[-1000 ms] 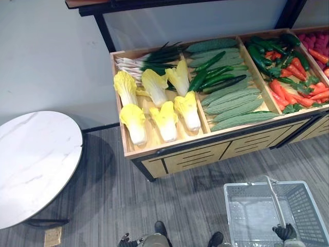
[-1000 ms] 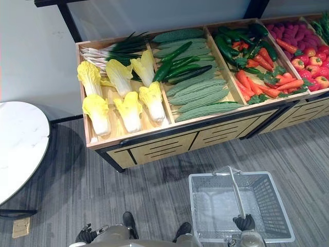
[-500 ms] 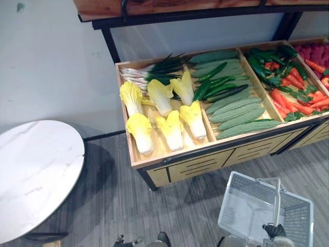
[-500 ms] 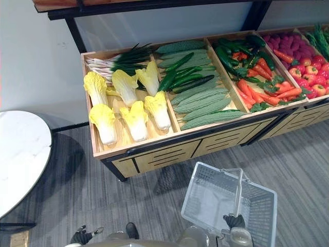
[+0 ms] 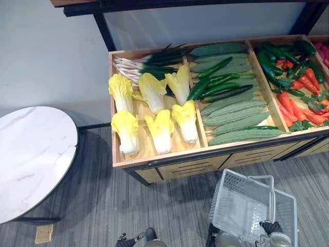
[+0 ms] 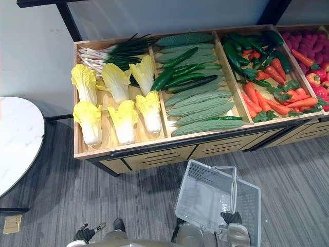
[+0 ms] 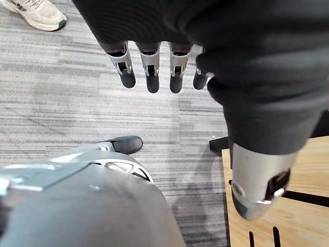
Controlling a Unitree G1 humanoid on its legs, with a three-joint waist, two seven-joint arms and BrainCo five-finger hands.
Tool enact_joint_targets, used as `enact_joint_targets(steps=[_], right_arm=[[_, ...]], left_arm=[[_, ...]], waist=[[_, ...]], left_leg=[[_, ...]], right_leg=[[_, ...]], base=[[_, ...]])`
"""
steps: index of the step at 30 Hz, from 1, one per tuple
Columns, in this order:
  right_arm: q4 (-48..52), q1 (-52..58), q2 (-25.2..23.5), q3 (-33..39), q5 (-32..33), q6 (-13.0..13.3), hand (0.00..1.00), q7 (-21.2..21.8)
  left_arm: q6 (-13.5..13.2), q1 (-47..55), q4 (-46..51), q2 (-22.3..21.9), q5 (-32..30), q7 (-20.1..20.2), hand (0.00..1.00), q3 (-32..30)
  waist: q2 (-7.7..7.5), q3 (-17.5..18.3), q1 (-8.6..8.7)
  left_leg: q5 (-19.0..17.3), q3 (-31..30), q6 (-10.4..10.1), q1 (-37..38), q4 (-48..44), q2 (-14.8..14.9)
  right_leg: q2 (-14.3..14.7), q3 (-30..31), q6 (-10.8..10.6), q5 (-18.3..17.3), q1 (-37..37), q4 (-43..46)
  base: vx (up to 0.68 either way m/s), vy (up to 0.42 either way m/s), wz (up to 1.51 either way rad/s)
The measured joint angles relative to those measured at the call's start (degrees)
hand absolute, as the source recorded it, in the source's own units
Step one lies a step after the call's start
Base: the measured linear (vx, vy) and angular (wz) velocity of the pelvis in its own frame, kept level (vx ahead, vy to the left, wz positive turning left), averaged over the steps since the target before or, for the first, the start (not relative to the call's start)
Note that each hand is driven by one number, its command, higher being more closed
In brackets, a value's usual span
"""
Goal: Pick vegetable in the basket
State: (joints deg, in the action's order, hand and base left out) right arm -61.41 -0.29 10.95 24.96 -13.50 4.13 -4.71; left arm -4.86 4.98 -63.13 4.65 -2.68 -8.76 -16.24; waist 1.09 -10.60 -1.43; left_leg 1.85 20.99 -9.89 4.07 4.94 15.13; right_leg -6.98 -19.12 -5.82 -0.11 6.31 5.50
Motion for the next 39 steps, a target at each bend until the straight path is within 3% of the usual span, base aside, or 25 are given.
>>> enact_joint_targets(steps=[4, 9, 18, 27, 32, 39], right_arm=[[-0.2, 1.4, -0.6, -0.1, 0.0, 0.4, 1.00, -0.5], [-0.2, 2.1, -1.6, -0.8, 0.0, 2.0, 1.00, -2.6], [-0.2, 2.7, -2.5, -3.6, 1.0, 3.0, 1.00, -4.7], [-0.1, 2.8, -2.5, -5.7, 0.9, 3.6, 1.00, -5.0], [0.6, 2.8, -2.4, -7.5, -0.2, 3.6, 1.00, -5.0], [1.8, 2.9, -1.7, -9.2, -1.9, 3.6, 1.00, -4.9]], left_arm=[[-0.3, 0.7, 12.7, -1.5, 0.3, -4.0, 0.00, 0.4], [-4.5, 4.2, 37.9, -3.9, -0.4, -11.6, 0.00, 8.7], [-7.1, 4.2, 53.6, -4.9, -7.6, -18.3, 0.00, 15.7], [-7.4, 2.7, 55.6, -4.3, -9.9, -20.9, 0.00, 15.5], [-4.7, -5.0, 49.2, -2.9, -12.1, -24.6, 0.00, 9.5], [-1.8, -10.2, 45.8, -1.1, -12.2, -28.0, 0.00, 5.7]], waist=[[-0.61, 0.4, 0.41], [-0.22, 1.0, 0.25], [0.60, 2.1, 1.39], [0.64, 2.4, 1.94], [0.72, 3.1, 2.90], [0.57, 3.2, 3.18]], left_leg=[[0.1, -2.1, 0.1, -0.5, 0.0, -1.3], [0.1, -2.9, 0.1, -1.2, 0.0, -2.4], [-0.5, -2.7, 1.0, -0.9, -0.1, -2.7], [-1.1, -1.8, 1.1, -0.9, -0.9, -2.9], [-1.6, 0.3, 1.0, -0.8, -1.2, -2.8], [-2.0, 1.1, 0.7, -0.8, -1.2, -2.6]], right_leg=[[-1.2, -2.0, -0.5, 0.4, -2.2, -1.9], [-2.3, -2.7, -1.2, 0.9, -2.8, -3.0], [-2.1, -2.3, -1.3, 2.5, -3.5, -5.1], [-2.1, -1.1, -1.2, 3.4, -3.5, -6.0], [-1.5, 0.9, -0.9, 4.7, -2.8, -7.6], [-1.1, 1.6, -0.9, 4.9, -2.4, -8.0]], base=[[0.07, 0.035, 0.32], [0.02, 0.022, 0.10], [-0.01, 0.002, -0.03], [-0.02, 0.000, -0.06], [0.00, -0.009, -0.20], [0.02, -0.014, -0.07]])
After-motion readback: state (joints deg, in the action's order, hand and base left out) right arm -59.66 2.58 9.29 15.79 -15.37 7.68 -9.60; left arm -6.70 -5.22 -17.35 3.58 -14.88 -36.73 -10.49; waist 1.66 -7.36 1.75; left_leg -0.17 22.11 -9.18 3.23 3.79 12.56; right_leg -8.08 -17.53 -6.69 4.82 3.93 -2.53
